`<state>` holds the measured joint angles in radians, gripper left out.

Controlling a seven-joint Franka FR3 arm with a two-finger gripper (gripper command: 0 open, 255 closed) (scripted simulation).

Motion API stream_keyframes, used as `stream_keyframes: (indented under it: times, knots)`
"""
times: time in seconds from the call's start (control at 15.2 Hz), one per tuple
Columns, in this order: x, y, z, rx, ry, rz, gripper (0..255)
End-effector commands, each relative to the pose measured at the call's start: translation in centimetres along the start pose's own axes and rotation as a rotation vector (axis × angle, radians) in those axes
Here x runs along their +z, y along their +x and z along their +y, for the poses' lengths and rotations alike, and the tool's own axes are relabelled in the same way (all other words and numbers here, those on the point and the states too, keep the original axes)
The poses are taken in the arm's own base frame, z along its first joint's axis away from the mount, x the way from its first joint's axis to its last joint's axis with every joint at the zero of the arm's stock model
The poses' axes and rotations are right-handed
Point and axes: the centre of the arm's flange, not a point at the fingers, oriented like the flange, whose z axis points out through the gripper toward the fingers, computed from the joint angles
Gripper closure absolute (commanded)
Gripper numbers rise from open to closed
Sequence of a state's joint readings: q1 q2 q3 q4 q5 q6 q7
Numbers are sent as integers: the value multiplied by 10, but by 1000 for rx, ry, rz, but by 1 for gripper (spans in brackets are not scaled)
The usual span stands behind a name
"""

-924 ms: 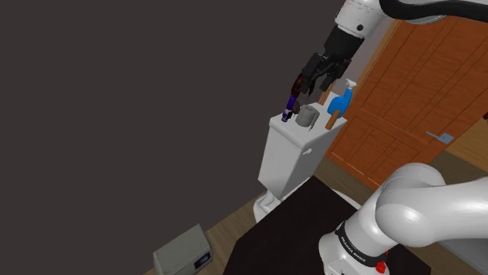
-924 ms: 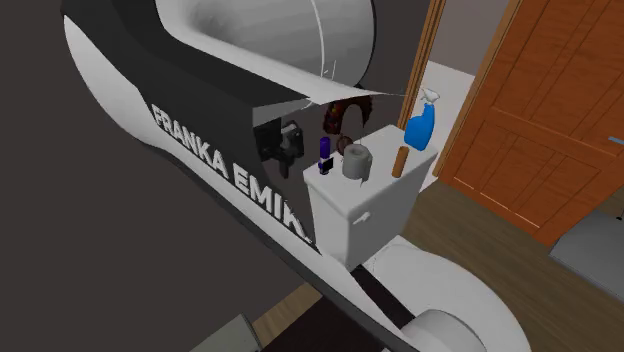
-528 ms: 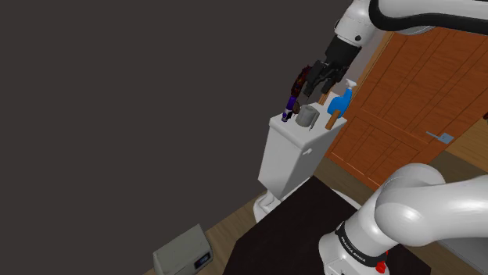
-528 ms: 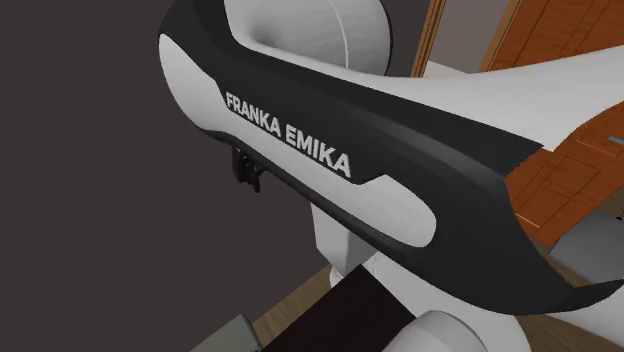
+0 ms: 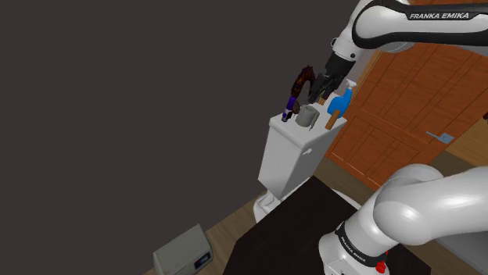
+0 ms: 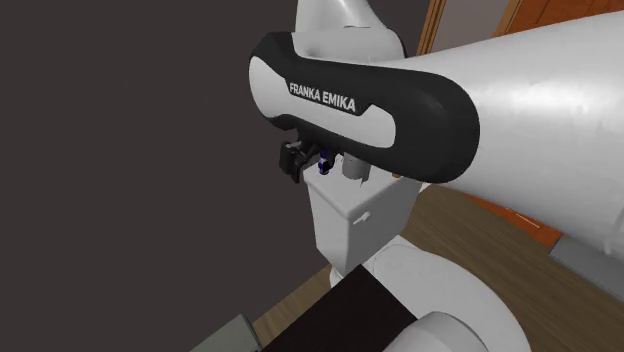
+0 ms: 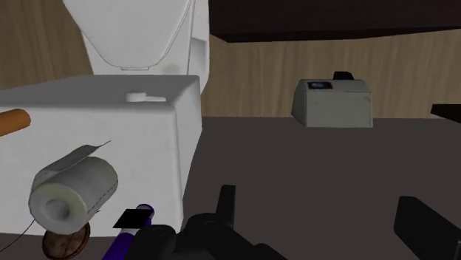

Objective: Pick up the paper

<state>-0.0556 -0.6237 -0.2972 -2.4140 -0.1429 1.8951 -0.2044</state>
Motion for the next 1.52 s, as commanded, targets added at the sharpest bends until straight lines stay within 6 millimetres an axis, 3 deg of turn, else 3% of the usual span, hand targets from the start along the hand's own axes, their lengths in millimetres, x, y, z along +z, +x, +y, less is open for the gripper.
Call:
stream_keyframes:
  times: [0.0,1.45]
  knots:
    - [12,5,20,-19,-1,-7,0]
    - [152,95,260,-199,-7,-89,0]
